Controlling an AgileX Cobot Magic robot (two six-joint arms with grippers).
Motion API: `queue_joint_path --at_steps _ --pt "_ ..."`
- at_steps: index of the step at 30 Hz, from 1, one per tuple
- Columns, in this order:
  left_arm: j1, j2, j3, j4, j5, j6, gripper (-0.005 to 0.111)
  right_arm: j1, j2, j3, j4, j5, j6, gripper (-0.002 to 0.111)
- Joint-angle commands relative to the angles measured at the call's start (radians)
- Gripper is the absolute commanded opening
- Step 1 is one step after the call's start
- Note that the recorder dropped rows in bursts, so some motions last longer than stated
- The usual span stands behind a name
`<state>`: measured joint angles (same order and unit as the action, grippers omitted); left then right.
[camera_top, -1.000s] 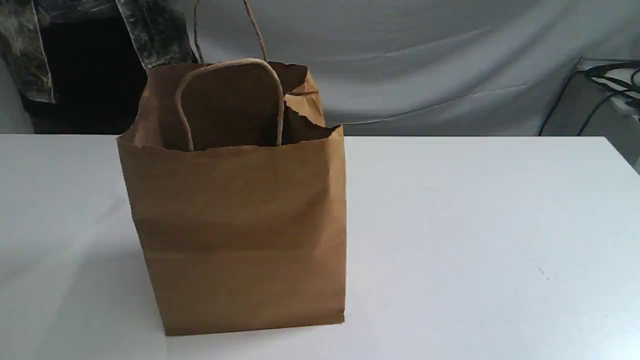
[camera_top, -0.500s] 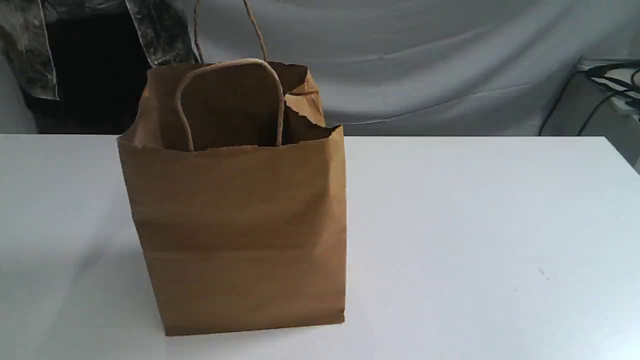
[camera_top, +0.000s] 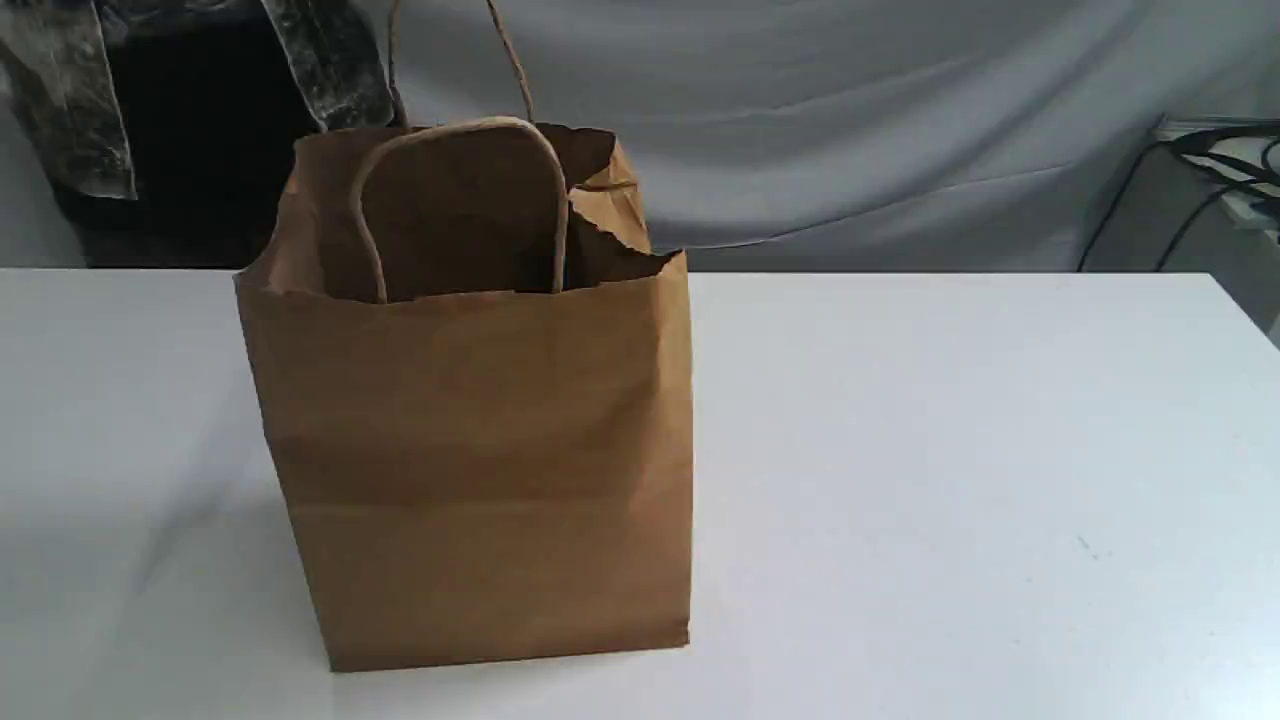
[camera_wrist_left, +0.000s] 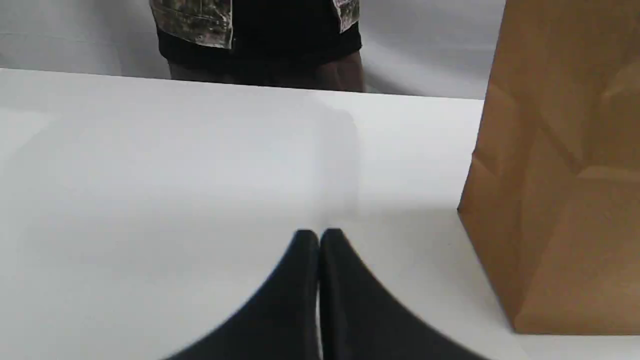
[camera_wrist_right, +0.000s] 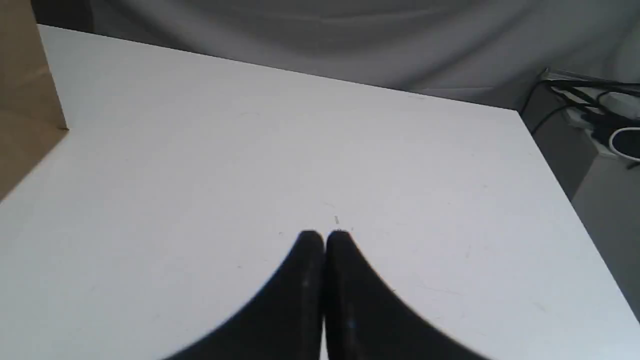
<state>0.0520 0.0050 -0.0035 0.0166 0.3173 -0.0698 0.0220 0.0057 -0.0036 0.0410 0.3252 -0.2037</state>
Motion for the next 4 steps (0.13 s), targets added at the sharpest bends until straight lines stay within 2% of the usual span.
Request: queue_joint_path --at_steps 1,4 --pt "0.002 -0.005 0.004 0.002 -0.003 0.000 0.000 0.003 -0.006 0.004 -0.011 0.001 0.000 0.000" --pt "0.002 -0.005 0.004 0.002 -0.003 0.000 0.000 0.003 -0.006 0.004 -0.011 0.001 0.000 0.000"
